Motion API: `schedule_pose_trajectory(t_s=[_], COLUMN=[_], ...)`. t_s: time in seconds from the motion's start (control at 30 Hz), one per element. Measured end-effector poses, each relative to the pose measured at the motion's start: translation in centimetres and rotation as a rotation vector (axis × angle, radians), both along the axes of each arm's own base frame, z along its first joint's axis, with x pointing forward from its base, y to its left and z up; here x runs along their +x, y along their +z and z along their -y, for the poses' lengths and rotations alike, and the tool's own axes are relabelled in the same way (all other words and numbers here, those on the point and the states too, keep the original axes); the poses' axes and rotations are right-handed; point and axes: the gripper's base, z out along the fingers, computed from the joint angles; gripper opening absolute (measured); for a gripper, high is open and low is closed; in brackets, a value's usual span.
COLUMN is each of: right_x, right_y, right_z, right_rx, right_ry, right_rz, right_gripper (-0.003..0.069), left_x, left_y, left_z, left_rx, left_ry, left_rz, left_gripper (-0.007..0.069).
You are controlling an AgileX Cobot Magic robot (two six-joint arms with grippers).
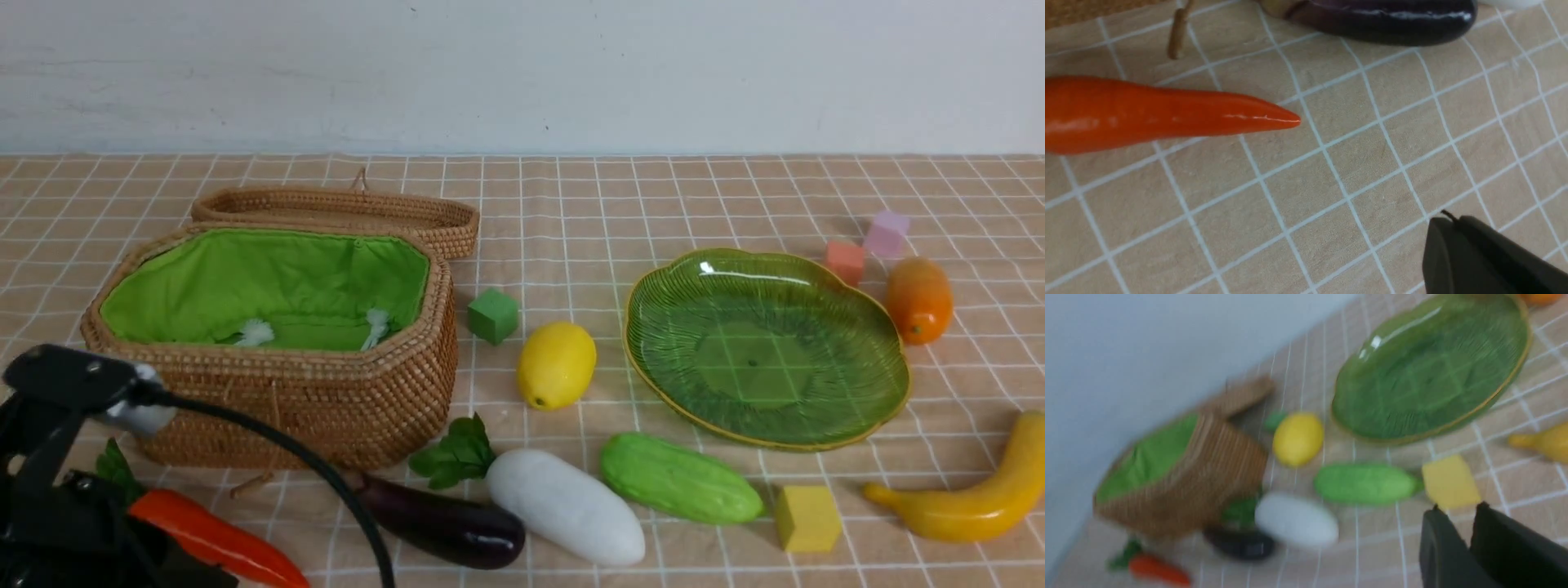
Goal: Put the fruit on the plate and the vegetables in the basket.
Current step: Use the left arm to grab a carrot and put it into the left basket
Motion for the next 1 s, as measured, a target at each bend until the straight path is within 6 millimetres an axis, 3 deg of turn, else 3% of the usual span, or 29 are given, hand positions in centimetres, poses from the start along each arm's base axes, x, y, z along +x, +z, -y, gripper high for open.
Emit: schedule_pose_trajectory(t_s=[0.07,0.17,0.3,0.33,0.37,0.53,0.6,0.67,0.9,1.0], right_x=[-0.8,-1.0,-0.9,-0.9,-0.9,-0.8,-0.8,-0.8,-0.7,-0.7], right_y=[4.0,5.9,6.8,6.9,6.9,6.9,6.9,6.9,7.0,7.0], right_z=[-0.8,-1.0,-1.1,-1.0,-1.0,-1.0,-1.0,-0.9,-0.9,-0.9], right_rx=[-0.210,-0.302,-0.361,-0.378,-0.385,-0.416,-0.419,-0.419,-0.421,-0.423], right_ry=[0.266,0.373,0.412,0.418,0.420,0.428,0.425,0.422,0.417,0.415], right_rz=[-0.050,-0.017,0.049,0.065,0.070,0.089,0.093,0.097,0.102,0.103], right_gripper=[0.0090,0.0087,0.0087,0.0087,0.0087,0.0087,0.0087,0.0087,0.0087,0.0087], left_x=[2.1,3.7,5.1,5.5,5.6,7.4,8.3,9.0,10.2,10.8], left_y=[0.0,-0.1,-0.7,-1.0,-1.1,-3.2,-4.2,-5.2,-7.7,-8.5], left_z=[0.3,0.3,0.3,0.3,0.2,-0.2,-0.2,-0.3,-0.6,-0.9], left_rx=[0.061,0.146,0.238,0.282,0.293,0.446,0.479,0.517,0.583,0.624], left_ry=[-0.121,-0.260,-0.426,-0.505,-0.527,-0.740,-0.806,-0.874,-1.003,-1.040], left_rz=[-0.032,-0.002,0.050,0.078,0.084,0.128,0.142,0.157,0.120,0.104], left_gripper=[-0.0013,-0.0011,0.0038,0.0095,0.0104,0.0385,0.0459,0.0484,0.0421,0.0339])
